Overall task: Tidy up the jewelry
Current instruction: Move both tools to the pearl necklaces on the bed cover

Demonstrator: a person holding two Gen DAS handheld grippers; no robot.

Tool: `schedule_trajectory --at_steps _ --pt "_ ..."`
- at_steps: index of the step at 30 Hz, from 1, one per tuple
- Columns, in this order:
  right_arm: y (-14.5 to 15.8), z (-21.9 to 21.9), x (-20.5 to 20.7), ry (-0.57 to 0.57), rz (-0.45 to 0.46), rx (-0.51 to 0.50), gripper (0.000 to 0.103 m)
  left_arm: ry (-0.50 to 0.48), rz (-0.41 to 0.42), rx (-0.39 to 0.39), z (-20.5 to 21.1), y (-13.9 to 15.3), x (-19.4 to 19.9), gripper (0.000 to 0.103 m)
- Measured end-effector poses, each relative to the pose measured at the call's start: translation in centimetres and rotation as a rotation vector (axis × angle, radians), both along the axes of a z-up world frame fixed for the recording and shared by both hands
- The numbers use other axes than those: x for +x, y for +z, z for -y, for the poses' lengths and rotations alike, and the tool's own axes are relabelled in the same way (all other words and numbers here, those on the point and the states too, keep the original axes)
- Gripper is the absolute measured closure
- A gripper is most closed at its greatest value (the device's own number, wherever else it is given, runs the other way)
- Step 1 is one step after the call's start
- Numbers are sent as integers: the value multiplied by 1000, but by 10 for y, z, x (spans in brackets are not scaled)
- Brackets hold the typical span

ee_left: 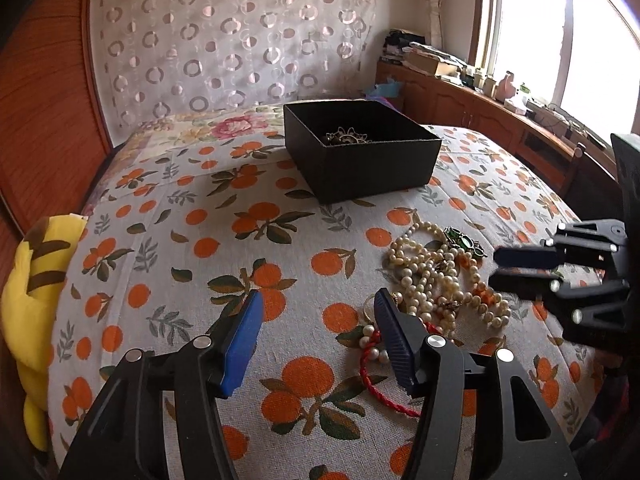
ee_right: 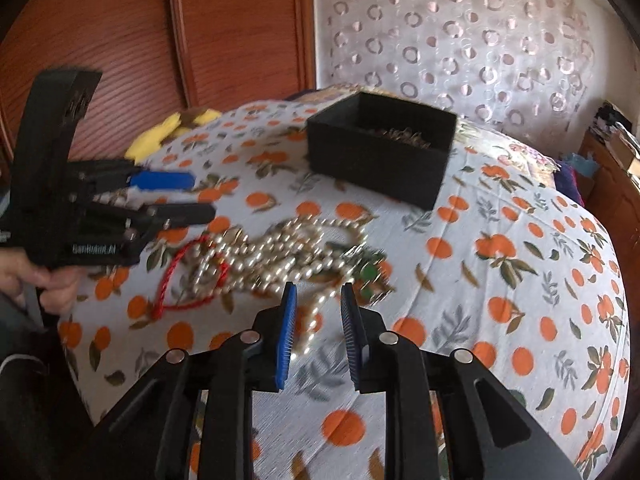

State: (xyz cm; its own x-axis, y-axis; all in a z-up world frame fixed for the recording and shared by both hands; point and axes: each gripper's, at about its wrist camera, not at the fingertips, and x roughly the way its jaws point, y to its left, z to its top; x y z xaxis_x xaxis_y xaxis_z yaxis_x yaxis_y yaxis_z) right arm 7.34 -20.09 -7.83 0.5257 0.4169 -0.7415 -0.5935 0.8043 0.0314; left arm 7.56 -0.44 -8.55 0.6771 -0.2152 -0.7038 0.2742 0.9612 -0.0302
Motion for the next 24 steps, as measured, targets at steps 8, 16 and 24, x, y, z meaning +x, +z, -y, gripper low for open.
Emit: schedule_trajectory --at_steps 8,16,24 --pt "-9 -1 0 -12 -31 -70 79 4 1 1 0 1 1 48" --pt "-8 23 -6 -45 -17 -109 94 2 5 4 0 1 0 48" --pt "-9 42 -9 -76 -17 -87 94 -36 7 -15 11 2 -1 48"
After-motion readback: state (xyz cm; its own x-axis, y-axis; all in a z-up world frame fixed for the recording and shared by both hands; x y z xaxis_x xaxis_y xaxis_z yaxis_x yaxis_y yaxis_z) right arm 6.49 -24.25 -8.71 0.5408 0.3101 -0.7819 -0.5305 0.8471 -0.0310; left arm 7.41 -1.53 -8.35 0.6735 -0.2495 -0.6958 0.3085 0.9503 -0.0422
